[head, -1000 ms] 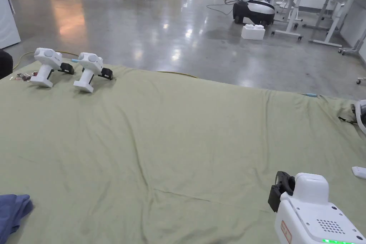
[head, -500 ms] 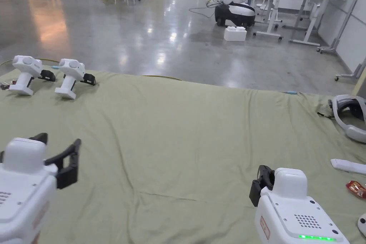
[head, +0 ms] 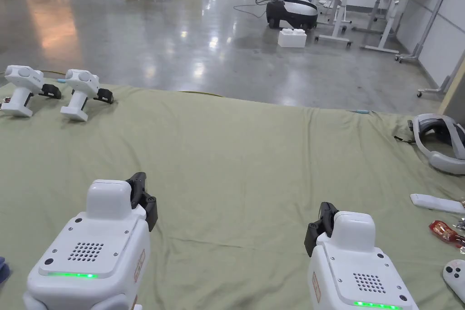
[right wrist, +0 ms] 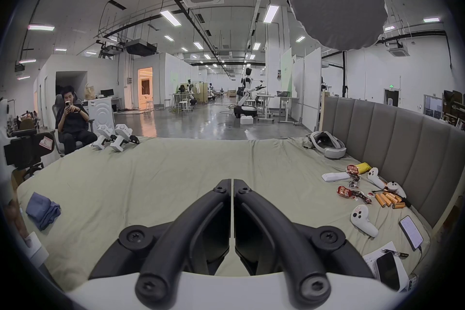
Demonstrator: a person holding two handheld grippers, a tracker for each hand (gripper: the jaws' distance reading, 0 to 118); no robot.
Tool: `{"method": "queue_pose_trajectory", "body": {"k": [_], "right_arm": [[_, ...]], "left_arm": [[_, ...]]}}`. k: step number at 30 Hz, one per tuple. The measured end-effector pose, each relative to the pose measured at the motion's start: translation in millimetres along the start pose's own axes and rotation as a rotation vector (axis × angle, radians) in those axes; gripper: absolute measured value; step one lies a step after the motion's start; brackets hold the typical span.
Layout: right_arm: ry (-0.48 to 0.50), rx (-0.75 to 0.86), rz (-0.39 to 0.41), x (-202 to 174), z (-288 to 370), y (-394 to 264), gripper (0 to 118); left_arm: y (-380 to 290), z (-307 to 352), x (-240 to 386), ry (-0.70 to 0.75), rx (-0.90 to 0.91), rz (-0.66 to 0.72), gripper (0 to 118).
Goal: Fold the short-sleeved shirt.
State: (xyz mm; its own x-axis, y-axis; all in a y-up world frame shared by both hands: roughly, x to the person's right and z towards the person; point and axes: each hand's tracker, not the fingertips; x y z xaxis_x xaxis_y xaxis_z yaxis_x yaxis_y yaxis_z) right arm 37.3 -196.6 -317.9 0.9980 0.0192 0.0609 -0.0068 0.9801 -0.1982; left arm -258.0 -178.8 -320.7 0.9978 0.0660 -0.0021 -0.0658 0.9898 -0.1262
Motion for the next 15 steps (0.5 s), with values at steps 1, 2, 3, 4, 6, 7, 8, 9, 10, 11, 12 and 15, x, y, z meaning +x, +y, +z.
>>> {"method": "queue_pose_trajectory", "body": {"k": [1,2,3,4,6,7,8,9,10,11,12,15], "right_arm": [[-0.001,0.002,0.001,-0.7,0.3,-0.8,4],[-0.004,0.009,0.008,-1.8,0.6,-1.9,4],[-0.004,0.009,0.011,-2.0,0.5,-1.7,4],[-0.005,0.010,0.013,-2.3,0.6,-1.6,4],[-0.002,0.017,0.015,-2.6,0.4,-1.5,4],[-0.005,0.021,0.017,-3.2,0.7,-0.7,4],[-0.006,0.024,0.020,-3.5,0.9,0.2,4],[-0.005,0.026,0.019,-3.5,1.4,1.5,4],[-0.005,0.031,0.023,-3.7,2.1,2.5,4],[-0.009,0.034,0.029,-4.0,3.1,3.6,4],[-0.018,0.036,0.025,-4.5,4.0,4.7,4],[-0.008,0.036,0.005,-4.2,5.2,7.4,4]], "left_arm": [[-0.6,0.6,1.6,0.018,0.003,-0.004,2],[1.6,0.8,4.7,0.028,0.006,-0.007,2],[2.3,0.6,3.9,0.019,0.004,-0.004,2],[2.0,0.1,5.7,0.021,0.002,-0.004,2],[2.0,-0.6,3.7,0.026,0.005,0.001,2],[2.0,-1.0,3.5,0.032,0.007,0.000,2],[2.1,-0.5,3.4,0.037,0.016,-0.003,2],[2.1,0.3,3.1,0.039,0.023,-0.002,2],[3.0,2.4,1.2,0.038,0.027,-0.004,2],[3.2,2.9,1.5,0.053,0.032,-0.016,2],[3.2,3.3,1.3,0.052,0.031,-0.017,2],[2.4,3.9,-1.5,0.063,0.025,-0.022,2]]}}
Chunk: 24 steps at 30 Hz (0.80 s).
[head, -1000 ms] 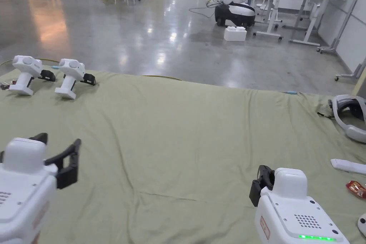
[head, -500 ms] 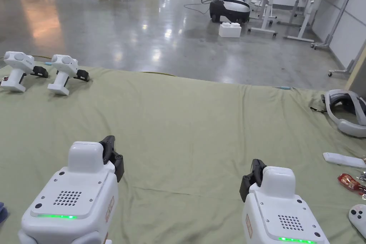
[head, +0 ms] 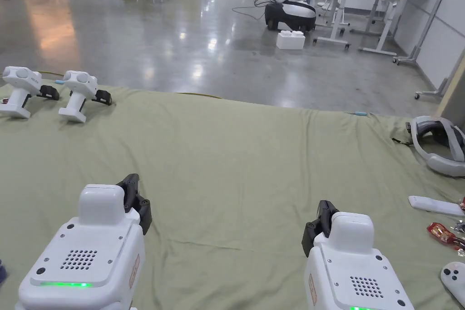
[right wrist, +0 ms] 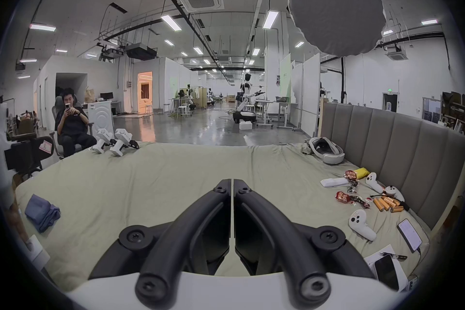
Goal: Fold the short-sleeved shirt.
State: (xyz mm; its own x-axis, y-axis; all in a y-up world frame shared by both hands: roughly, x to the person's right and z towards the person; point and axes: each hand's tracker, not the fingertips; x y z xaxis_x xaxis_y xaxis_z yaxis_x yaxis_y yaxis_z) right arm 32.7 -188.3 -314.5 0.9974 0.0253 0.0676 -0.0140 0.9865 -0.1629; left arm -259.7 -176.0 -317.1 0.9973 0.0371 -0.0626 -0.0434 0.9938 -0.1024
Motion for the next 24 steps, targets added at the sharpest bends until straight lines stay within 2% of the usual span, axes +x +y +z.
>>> {"method": "queue_pose_trajectory", "body": {"k": [8,10,11,12,14,16,17,18,21,24], "right_arm": [[0.004,0.012,0.013,-5,0,5,4],[-0.023,0.011,0.028,-8,0,7,5],[-0.034,0.015,0.032,-9,0,7,9],[-0.048,0.015,0.038,-10,0,7,21],[-0.062,0.012,0.052,-12,-1,7,51],[-0.053,0.008,0.045,-11,-2,7,79],[-0.054,0.006,0.041,-10,-2,7,84],[-0.056,0.007,0.038,-9,-2,6,87],[-0.070,0.017,0.032,-7,-1,6,105],[-0.061,0.023,0.000,-2,-2,5,109]], "left_arm": [[0,2,-3,0.025,0.010,-0.030,2],[1,2,-3,0.022,0.018,-0.029,2],[1,2,-4,0.022,0.021,-0.024,3],[2,2,-4,0.031,0.021,-0.024,6],[3,1,-4,0.036,0.020,-0.026,28],[4,1,-8,0.020,0.011,-0.014,58],[5,0,-10,0.012,0.011,0.000,69],[5,0,-11,0.009,0.014,0.010,71],[6,0,-12,0.035,0.017,0.010,72],[7,-1,-14,0.033,0.017,0.019,78]]}}
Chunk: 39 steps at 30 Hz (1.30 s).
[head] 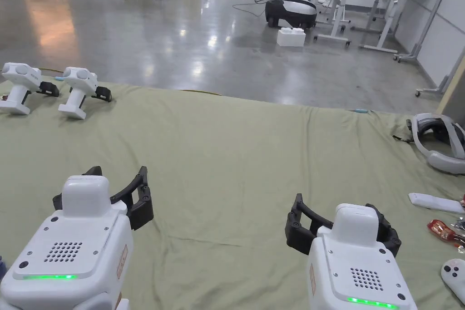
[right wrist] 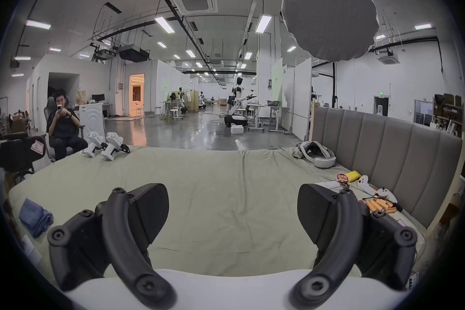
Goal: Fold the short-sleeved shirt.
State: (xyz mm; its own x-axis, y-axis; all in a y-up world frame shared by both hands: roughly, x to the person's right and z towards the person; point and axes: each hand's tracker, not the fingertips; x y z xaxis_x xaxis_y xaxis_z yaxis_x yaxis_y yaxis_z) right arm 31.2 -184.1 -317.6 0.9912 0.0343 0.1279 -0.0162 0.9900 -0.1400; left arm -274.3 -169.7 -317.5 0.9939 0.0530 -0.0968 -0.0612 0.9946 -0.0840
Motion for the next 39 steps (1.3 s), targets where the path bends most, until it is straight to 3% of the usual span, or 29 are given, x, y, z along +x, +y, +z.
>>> {"method": "queue_pose_trajectory", "body": {"k": [4,10,16,23,27,31,35,39], "right_arm": [[-0.013,0.030,-0.006,3,2,1,109],[-0.024,0.050,0.047,2,3,5,109],[0.003,0.062,0.061,1,3,7,109],[0.068,0.035,-0.057,8,0,10,109],[0.118,-0.004,-0.128,12,-3,11,109],[0.084,-0.042,-0.154,11,-8,12,109],[0.204,-0.118,-0.323,20,-14,13,110],[0.132,-0.162,-0.350,19,-19,21,110]], "left_arm": [[1,5,-6,-0.034,0.047,0.054,80],[3,2,-8,-0.010,0.066,0.053,86],[4,6,-13,-0.041,0.139,0.081,101],[8,4,-12,-0.016,0.114,0.040,104],[7,4,-6,0.005,0.115,-0.057,104],[9,5,-3,-0.002,0.114,-0.088,104],[10,3,-2,-0.021,0.082,-0.086,104],[8,3,0,-0.015,0.081,-0.095,104]]}}
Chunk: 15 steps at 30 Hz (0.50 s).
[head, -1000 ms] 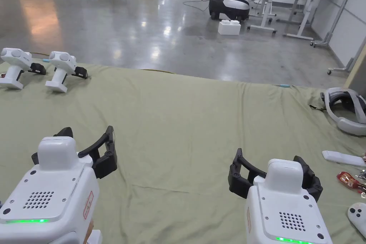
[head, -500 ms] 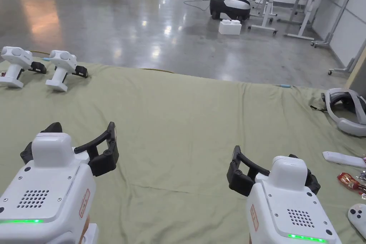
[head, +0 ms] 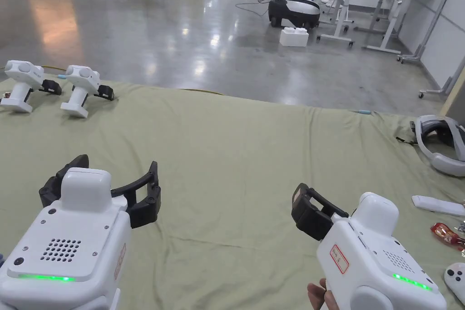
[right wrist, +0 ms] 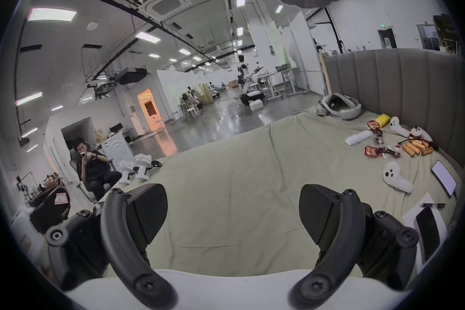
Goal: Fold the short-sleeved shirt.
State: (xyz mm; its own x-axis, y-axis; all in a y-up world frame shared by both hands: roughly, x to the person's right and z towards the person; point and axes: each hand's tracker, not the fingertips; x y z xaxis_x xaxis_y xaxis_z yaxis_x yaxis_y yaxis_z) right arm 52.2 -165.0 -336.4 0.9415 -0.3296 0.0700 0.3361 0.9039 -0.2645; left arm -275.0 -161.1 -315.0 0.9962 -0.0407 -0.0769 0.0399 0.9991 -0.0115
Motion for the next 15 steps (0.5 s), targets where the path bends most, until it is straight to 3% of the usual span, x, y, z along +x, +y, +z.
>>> {"method": "queue_pose_trajectory", "body": {"k": [7,11,15], "right_arm": [[-0.111,-0.013,0.169,-18,-3,4,110],[-0.048,-0.038,0.160,-20,-3,6,110],[-0.049,-0.051,0.136,-22,-4,7,110]], "left_arm": [[0,0,1,-0.011,-0.009,-0.007,104],[-1,-1,2,-0.024,-0.021,-0.005,104],[-4,-2,2,-0.032,-0.032,-0.006,104]]}}
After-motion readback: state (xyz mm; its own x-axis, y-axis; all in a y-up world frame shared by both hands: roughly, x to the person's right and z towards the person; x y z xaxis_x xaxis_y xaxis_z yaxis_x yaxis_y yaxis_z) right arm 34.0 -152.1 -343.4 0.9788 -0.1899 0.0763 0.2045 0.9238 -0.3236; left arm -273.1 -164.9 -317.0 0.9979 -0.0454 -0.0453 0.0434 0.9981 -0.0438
